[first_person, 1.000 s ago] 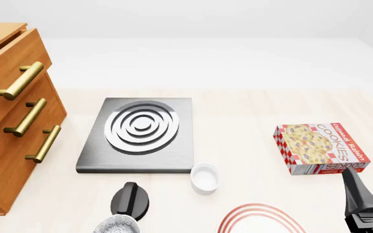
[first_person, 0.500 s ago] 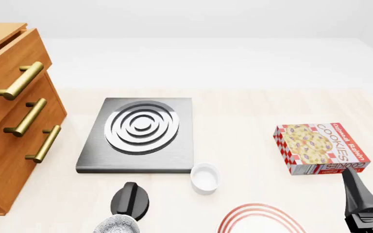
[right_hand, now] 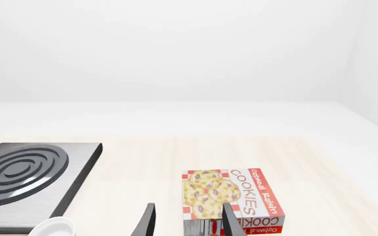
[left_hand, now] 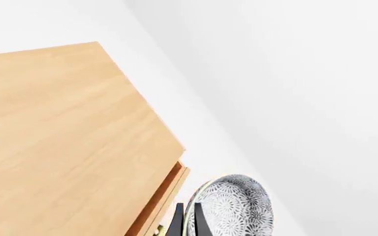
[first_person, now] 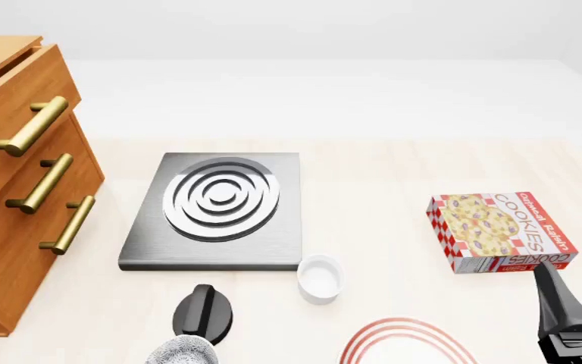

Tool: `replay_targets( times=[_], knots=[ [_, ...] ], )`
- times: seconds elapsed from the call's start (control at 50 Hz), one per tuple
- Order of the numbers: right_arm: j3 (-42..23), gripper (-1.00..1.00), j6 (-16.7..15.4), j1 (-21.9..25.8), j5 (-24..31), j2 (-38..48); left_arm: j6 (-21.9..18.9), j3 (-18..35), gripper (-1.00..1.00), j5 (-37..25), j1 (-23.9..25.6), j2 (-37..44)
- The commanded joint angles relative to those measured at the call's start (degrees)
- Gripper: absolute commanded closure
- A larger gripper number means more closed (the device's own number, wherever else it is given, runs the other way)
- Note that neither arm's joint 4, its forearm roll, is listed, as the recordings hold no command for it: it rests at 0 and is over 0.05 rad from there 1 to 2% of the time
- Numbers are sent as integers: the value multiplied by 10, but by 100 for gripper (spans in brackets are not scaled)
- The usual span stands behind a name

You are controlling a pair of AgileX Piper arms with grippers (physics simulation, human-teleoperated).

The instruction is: Pick the akita bowl on the wooden cabinet and place it on the plate.

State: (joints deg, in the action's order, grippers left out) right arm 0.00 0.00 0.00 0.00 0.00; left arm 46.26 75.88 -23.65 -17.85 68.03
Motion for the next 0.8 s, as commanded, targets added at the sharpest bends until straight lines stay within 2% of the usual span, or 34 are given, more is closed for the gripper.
replay_targets(
  times=[0.02,0.8],
  knots=[
    [0,-100,0,0,0,0,9,-8,100,10,28,-15],
    [0,-100,0,0,0,0,20,-8,100,13,119,-7]
  ],
)
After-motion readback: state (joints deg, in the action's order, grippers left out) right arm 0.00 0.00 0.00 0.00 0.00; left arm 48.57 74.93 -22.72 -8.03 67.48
